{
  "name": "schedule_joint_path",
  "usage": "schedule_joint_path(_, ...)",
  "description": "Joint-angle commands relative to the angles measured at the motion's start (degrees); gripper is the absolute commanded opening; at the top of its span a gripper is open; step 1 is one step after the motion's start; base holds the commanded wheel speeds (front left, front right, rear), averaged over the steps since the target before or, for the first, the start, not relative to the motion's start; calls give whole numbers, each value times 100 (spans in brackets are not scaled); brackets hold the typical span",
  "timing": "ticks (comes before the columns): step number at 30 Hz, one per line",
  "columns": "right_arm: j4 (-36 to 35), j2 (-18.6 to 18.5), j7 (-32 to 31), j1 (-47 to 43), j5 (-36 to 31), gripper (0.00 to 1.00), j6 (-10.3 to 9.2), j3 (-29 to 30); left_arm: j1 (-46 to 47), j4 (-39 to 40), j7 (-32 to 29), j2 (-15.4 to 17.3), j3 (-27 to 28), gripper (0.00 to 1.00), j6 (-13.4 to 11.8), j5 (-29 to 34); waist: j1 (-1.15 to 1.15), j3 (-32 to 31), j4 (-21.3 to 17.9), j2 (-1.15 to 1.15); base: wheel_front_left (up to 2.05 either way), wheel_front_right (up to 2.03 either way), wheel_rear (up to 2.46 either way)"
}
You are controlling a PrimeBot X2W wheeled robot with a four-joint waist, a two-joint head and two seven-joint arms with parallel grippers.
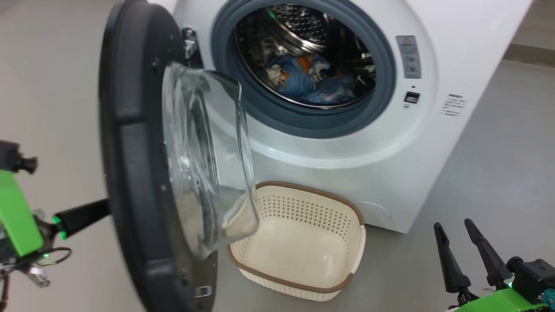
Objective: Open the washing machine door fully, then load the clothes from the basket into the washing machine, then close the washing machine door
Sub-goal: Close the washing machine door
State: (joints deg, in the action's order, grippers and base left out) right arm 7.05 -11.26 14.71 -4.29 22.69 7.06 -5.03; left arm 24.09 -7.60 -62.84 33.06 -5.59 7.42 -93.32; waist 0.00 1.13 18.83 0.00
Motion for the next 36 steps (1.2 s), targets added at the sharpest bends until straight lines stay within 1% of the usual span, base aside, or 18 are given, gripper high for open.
schedule_joint_path(1, -148, -84, 29, 13, -63, 100, 43, -66, 169, 311, -54, 122, 174, 0, 7, -75, 0, -66, -257, 0, 0, 0, 0)
schedule_joint_path(4, -145, -71, 29, 0, -62, 100, 43, -70, 182, 383, -21, 30, 119, 0, 7, -29, 0, -93, -398, 0, 0, 0, 0)
schedule_joint_path(9, -156, -45, 29, -36, -66, 100, 43, -52, 182, 454, 117, -188, -28, 0, 7, 148, 0, -124, -787, 0, 0, 0, 0)
schedule_joint_path(15, -178, -46, 29, -21, -69, 100, 43, -33, 228, 424, 440, -435, -122, 0, 7, 412, 0, -69, -1297, 0, 0, 0, 0)
schedule_joint_path(26, -214, -2, 29, 96, -82, 100, 43, -18, 509, 184, 959, -645, -97, 0, 7, 753, 0, 131, -2208, 0, 0, 0, 0)
schedule_joint_path(31, -224, 20, 29, 137, -85, 100, 43, -14, 628, 73, 1129, -678, -97, 0, 7, 856, 0, 189, -2443, 0, 0, 0, 0)
schedule_joint_path(36, -230, 37, 29, 135, -97, 100, 43, 57, 622, 61, 1236, -669, -114, 0, 7, 877, 0, 201, -2466, 0, 0, 0, 0)
